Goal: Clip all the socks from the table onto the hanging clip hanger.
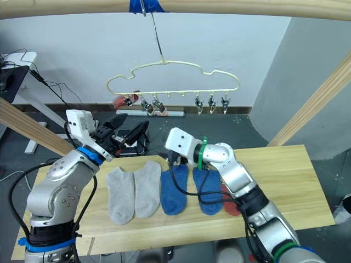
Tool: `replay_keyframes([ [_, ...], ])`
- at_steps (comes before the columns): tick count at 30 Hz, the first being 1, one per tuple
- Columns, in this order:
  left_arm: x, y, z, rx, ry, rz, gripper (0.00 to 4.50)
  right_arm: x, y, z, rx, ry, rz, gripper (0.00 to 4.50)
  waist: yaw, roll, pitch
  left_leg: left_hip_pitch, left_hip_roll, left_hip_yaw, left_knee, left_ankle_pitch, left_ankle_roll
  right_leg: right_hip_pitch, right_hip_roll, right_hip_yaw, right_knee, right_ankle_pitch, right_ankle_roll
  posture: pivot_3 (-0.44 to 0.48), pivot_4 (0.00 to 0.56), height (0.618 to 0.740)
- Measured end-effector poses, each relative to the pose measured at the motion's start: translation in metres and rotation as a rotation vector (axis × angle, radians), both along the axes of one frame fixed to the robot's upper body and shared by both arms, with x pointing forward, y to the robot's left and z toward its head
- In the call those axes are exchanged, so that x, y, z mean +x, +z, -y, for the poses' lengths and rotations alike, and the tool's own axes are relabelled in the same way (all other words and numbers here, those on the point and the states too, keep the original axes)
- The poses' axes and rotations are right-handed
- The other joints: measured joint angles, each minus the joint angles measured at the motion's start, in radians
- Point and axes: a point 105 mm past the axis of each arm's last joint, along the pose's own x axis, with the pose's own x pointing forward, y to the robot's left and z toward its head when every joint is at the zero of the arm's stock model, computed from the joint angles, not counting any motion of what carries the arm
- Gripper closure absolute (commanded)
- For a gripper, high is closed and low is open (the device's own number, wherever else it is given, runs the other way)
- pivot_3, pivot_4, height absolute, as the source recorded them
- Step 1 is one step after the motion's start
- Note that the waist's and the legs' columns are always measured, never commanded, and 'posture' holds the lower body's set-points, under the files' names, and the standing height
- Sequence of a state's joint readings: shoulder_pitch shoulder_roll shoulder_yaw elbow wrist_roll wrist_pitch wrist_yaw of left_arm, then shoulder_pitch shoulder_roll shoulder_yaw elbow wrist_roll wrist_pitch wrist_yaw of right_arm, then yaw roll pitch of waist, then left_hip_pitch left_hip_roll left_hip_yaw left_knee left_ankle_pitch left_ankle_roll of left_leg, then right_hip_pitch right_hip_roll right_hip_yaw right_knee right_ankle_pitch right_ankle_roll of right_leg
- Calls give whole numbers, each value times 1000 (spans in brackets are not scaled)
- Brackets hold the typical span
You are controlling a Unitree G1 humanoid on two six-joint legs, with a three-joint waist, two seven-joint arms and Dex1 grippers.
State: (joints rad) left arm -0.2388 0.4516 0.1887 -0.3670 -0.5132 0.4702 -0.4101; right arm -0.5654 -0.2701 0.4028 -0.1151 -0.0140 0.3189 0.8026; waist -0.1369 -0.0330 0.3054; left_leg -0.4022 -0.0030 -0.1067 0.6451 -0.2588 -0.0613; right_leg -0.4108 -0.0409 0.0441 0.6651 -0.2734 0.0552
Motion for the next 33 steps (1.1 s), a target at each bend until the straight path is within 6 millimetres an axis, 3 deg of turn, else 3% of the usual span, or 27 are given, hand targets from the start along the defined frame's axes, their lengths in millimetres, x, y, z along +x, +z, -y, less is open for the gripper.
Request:
replay_keyframes([
  [9,-4,6,19,21,94,183,50,-34,29,57,-19,14,-26,2403,-5,0,0,1,-2,1,1,0,0,1,3,0,2,1,-1,-281,305,739],
  [15,-6,6,25,30,96,225,1523,-46,43,70,-18,9,-56,2356,-6,0,0,1,-3,1,1,0,1,1,4,0,3,1,-1,-291,305,739],
  [33,10,-6,20,-5,183,206,1523,-37,50,98,11,-158,-86,2356,-7,0,0,1,-3,1,2,0,1,1,4,0,2,1,-1,-313,305,739],
])
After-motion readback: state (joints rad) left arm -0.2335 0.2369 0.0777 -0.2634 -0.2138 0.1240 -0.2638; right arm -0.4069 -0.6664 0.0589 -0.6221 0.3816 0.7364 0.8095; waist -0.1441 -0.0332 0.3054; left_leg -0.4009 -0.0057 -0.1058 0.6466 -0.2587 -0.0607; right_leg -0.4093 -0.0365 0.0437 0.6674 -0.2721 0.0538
